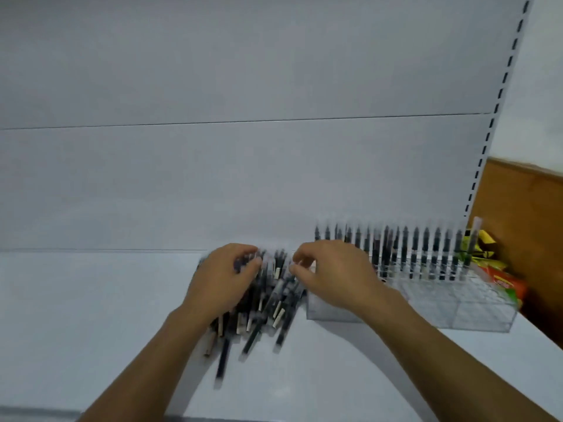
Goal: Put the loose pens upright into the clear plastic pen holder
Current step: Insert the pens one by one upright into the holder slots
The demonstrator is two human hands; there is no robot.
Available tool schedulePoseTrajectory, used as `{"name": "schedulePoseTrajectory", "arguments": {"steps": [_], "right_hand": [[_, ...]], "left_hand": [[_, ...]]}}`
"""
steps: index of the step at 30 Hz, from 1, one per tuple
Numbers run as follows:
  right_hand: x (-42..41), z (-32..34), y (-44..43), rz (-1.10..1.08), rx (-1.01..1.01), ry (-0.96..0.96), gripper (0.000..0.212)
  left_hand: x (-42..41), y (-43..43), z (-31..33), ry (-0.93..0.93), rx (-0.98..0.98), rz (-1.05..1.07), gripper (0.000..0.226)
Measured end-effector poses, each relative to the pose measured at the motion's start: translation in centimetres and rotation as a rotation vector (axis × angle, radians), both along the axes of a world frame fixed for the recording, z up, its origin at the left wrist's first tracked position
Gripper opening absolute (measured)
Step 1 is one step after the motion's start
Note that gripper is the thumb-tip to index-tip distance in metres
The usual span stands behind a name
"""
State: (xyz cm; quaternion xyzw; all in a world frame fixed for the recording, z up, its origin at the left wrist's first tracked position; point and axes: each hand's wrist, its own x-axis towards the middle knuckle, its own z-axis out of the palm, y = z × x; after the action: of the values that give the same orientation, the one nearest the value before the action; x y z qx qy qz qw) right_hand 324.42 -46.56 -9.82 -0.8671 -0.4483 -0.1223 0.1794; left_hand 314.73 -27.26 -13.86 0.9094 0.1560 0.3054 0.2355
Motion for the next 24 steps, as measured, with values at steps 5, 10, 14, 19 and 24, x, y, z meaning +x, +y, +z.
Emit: {"name": "schedulePoseTrajectory", "arguments": {"steps": [5, 10, 14, 19, 24], "right_hand": [[-2.3, -1.6, 7.4, 0.085, -0.213, 0.050, 0.060], [-2.7, -4.2, 10.8, 0.056, -0.393, 0.174, 0.069], [-2.4, -5.0, 10.7, 0.095, -0.224, 0.156, 0.052], [-2.3, -5.0, 10.4, 0.159, 0.043, 0.086, 0.030], [-1.9, -4.9, 10.5, 0.130, 0.173, 0.100, 0.019]], "left_hand": [[-3.4, 4.5, -1.9, 0.082, -0.159, 0.089, 0.043], [-2.7, 6.3, -2.3, 0.236, -0.329, 0.175, 0.050], [-1.8, 7.5, -1.5, 0.300, -0.293, 0.287, 0.036], [-1.0, 8.5, -0.4, 0.364, -0.351, 0.325, 0.029], [-0.7, 9.2, 0.2, 0.465, -0.361, 0.322, 0.023]]}}
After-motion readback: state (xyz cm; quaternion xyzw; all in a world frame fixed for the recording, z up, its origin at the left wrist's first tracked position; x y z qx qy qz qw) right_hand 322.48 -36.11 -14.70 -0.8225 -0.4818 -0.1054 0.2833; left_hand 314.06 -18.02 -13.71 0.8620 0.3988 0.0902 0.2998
